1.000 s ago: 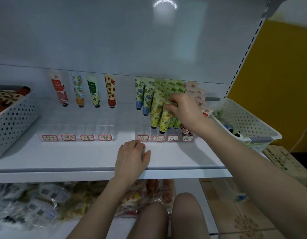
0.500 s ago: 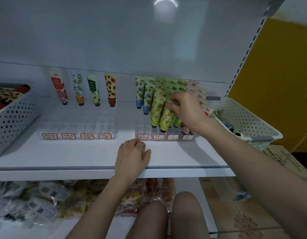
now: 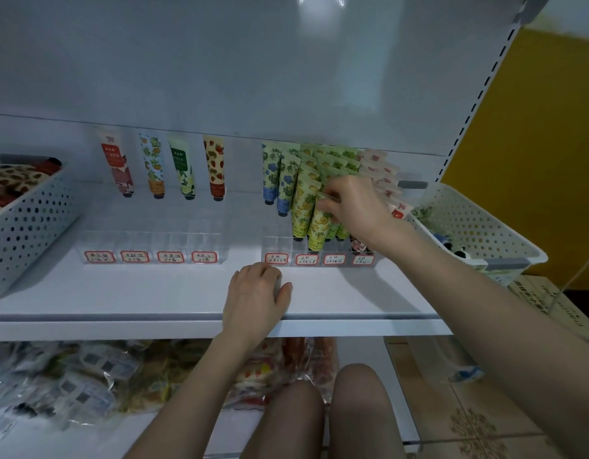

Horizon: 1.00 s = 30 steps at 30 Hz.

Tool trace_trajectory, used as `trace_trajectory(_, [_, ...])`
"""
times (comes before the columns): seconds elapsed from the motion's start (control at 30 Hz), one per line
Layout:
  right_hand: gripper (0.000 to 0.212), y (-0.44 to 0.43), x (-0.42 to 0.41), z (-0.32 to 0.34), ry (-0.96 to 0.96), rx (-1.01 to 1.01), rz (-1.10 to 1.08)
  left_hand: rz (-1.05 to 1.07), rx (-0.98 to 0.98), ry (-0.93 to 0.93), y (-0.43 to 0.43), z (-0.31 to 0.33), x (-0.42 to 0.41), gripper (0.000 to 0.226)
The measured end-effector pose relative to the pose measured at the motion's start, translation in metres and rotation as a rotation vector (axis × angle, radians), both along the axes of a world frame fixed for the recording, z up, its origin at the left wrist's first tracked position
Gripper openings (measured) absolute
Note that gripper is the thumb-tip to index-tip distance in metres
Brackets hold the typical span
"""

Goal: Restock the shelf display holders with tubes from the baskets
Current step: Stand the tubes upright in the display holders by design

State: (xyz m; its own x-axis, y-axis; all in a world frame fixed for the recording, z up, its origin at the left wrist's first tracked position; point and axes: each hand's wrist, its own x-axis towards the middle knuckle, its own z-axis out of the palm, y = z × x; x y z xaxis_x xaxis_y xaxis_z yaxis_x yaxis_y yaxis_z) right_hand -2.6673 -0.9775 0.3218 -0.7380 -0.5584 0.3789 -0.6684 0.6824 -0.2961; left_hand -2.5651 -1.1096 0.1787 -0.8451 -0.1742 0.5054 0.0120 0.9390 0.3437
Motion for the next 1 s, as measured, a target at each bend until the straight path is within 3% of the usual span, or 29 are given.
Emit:
trace_trajectory(0.33, [0.018, -0.006, 0.000, -0.012, 0.054, -0.032, -0.090, -0.008, 0.015, 0.027, 0.001, -0.002, -0.001, 0.014])
trace_trajectory(0.53, [0.022, -0.006, 0.000, -0.016, 0.089, -0.058, -0.108, -0.019, 0.018, 0.023, 0.000, 0.000, 0.001, 0.024])
trace_trajectory(0.83, [0.026, 0.003, -0.004, -0.023, 0.130, -0.123, -0.087, -0.006, 0.016, 0.035, 0.000, -0.003, -0.002, 0.014])
trace_trajectory(1.0, [0.019, 0.002, -0.003, -0.017, 0.074, -0.137, -0.099, -0.004, -0.001, 0.049, 0.001, -0.001, 0.000, 0.015])
